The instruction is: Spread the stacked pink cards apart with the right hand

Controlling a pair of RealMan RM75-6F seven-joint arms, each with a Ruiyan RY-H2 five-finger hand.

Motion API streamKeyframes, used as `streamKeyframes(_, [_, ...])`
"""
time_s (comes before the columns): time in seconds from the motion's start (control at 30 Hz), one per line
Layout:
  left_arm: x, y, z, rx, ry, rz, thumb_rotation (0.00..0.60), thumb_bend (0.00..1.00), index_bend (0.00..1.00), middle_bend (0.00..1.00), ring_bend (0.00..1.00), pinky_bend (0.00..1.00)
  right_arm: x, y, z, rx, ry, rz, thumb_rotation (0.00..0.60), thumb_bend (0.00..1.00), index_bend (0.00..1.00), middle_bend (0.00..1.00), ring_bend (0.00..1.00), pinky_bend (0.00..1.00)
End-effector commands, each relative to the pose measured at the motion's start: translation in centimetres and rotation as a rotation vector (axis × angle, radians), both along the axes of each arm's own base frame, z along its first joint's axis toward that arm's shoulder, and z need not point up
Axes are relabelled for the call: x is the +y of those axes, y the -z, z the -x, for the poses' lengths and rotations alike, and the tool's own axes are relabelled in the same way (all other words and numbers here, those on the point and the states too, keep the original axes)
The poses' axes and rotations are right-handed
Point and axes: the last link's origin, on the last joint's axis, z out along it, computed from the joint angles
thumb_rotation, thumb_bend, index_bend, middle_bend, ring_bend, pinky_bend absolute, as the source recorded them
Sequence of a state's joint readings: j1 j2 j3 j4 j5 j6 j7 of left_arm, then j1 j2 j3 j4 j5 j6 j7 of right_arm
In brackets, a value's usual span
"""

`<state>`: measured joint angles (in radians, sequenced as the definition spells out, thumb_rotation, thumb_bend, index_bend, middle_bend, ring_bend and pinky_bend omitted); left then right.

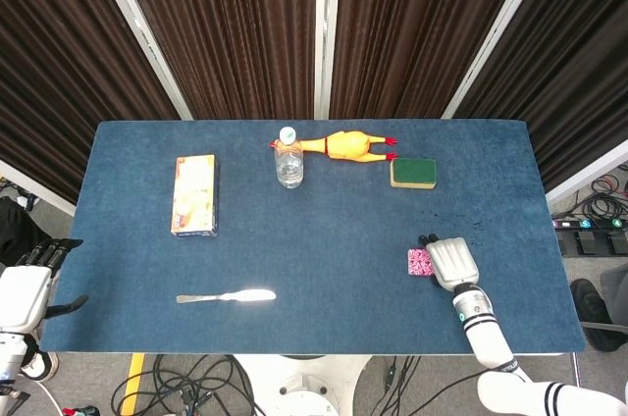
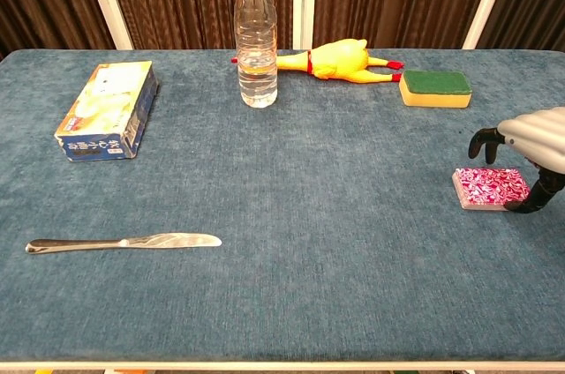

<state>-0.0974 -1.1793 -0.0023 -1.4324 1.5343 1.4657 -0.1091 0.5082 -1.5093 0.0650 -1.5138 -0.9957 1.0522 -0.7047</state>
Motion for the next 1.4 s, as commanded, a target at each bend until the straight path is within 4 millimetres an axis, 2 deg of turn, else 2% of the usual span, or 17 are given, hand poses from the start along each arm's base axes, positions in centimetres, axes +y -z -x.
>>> streamKeyframes(0.03, [-0.06, -0.06, 0.07, -0.002, -0.002, 0.001, 0.600, 0.01, 0.21, 0.20, 0.15, 0.34, 0.08, 0.25, 0.03, 0.003, 0.004, -0.008, 0.600, 0.12, 0.25, 0.31, 0.87, 0.96])
streamKeyframes(0.73, [-0.08, 0.14, 0.58, -0.012, -0.025, 0.018, 0.600, 0.01, 0.21, 0.20, 0.15, 0.34, -0.10, 0.54, 0.11, 0.039, 0.020, 0.000, 0.600, 0.12, 0.26, 0.32, 0.87, 0.96])
streamKeyframes(1.4, [-0.13, 0.13, 1.02, -0.027, -0.027, 0.018, 0.600, 0.01, 0.21, 0.20, 0.15, 0.34, -0.27, 0.74, -0.29, 0.035, 0.009, 0.025, 0.600, 0.14, 0.40, 0.37, 0.87, 0.96])
